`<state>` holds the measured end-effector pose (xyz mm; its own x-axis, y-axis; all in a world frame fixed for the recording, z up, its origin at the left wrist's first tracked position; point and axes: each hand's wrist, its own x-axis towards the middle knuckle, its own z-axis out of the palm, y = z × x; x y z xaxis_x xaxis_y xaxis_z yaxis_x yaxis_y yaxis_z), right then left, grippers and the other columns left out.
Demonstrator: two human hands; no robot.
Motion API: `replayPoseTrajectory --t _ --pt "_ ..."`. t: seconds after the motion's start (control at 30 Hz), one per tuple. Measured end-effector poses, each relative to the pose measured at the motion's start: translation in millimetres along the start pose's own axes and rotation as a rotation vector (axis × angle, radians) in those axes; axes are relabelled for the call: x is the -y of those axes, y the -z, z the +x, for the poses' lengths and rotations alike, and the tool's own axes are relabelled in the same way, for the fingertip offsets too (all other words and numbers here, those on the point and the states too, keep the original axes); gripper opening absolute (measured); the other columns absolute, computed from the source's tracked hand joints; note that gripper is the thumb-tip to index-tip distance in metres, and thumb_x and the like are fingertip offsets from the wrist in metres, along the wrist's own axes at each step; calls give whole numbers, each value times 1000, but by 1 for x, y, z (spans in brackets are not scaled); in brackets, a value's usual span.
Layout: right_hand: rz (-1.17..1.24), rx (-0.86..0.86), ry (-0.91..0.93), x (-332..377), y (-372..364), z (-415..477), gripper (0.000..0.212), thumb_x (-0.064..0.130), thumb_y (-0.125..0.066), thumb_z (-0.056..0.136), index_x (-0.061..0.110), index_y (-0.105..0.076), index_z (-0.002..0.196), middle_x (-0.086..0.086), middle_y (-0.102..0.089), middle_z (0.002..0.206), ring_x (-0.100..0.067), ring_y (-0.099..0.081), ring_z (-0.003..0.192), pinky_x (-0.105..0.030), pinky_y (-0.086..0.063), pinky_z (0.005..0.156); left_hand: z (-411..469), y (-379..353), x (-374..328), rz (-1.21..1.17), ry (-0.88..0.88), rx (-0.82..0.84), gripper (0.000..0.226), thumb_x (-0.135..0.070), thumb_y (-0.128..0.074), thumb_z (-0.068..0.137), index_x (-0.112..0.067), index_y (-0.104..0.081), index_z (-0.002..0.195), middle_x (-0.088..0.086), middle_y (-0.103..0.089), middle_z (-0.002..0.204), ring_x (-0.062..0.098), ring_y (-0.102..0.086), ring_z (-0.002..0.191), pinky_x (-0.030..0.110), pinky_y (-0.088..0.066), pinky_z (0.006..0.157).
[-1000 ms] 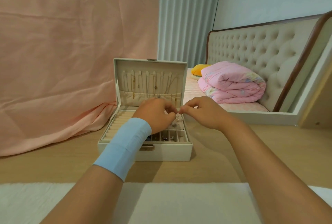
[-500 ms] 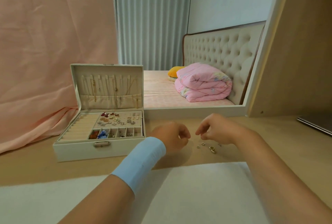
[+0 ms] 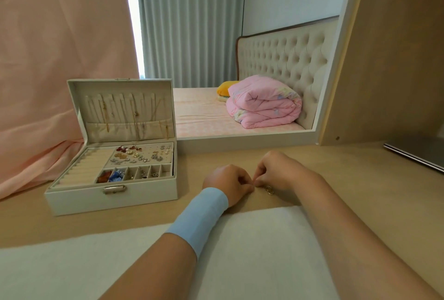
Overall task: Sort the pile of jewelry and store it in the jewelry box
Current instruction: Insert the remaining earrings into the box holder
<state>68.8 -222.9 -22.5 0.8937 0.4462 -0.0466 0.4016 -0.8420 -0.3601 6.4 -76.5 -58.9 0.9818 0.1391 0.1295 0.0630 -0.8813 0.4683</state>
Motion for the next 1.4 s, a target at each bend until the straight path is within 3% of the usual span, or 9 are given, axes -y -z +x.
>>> replayPoseTrajectory --t 0.17,0.4,0.6,0.77,0.9,1.0,1.1,1.2,1.4 --pt "130 -65 20 3 -6 -1 8 24 -75 81 30 -78 76 12 -74 81 -11 -69 83 -32 -58 80 -5 7 4 -119 9 -31 12 -37 -60 86 -32 -71 86 -13 -65 89 12 -61 85 32 -56 79" --pt "408 -98 182 24 -13 -1 4 21 -79 82 24 -80 81 15 -73 72 5 -61 63 -20 -46 64 -10 35 26 -260 -16 -166 7 -26 -66 83 -32 -63 79 -13 -64 82 11 -61 80 27 -51 75" --pt "585 -22 226 46 -19 -6 19 -1 -80 79 15 -80 89 8 -71 72 3 -58 57 -13 -46 55 -21 67 42 -238 -72 -135 11 -24 -62 88 -33 -67 85 -13 -67 90 8 -61 79 23 -48 73" --pt "632 -81 274 75 -15 -7 12 8 -81 82 17 -82 91 1 -75 75 -5 -49 51 -14 -42 51 -29 109 60 -149 -123 -168 10 -31 -62 91 -38 -69 90 -22 -65 89 1 -59 77 30 -54 77" --pt "679 -103 313 111 -12 2 2 18 -82 83 19 -80 84 2 -61 52 -8 -47 49 -11 -39 50 -32 144 85 -198 -133 -186 13 -31 -63 94 -38 -71 99 -17 -66 94 3 -60 79 22 -49 73" --pt "753 -68 372 142 -14 14 5 21 -78 88 18 -79 83 -12 -70 69 -10 -46 49 -14 -37 47 -35 168 108 -253 -133 -219 14 -30 -65 93 -40 -72 99 -17 -68 84 4 -62 77 21 -47 70" --pt "829 -17 418 173 -16 28 10 20 -70 94 15 -78 91 -2 -76 86 -12 -48 52 -16 -36 45 -35 185 129 -329 -114 -267 14 -29 -67 91 -42 -74 92 -15 -68 73 7 -63 72 22 -47 64" --pt "860 14 456 197 -16 42 13 23 -66 98 20 -76 91 2 -76 90 -12 -49 54 -16 -35 45 -32 191 146 -409 -102 -301 12 -27 -68 91 -36 -75 93 -9 -72 82 6 -65 70 28 -54 64" --pt "804 43 427 230 -19 62 14 34 -72 93 22 -78 92 3 -77 90 -11 -53 56 -21 -36 48 -30 195 174 -561 -60 -422 9 -21 -68 91 -25 -72 84 -10 -69 75 -2 -60 58 12 -46 53"
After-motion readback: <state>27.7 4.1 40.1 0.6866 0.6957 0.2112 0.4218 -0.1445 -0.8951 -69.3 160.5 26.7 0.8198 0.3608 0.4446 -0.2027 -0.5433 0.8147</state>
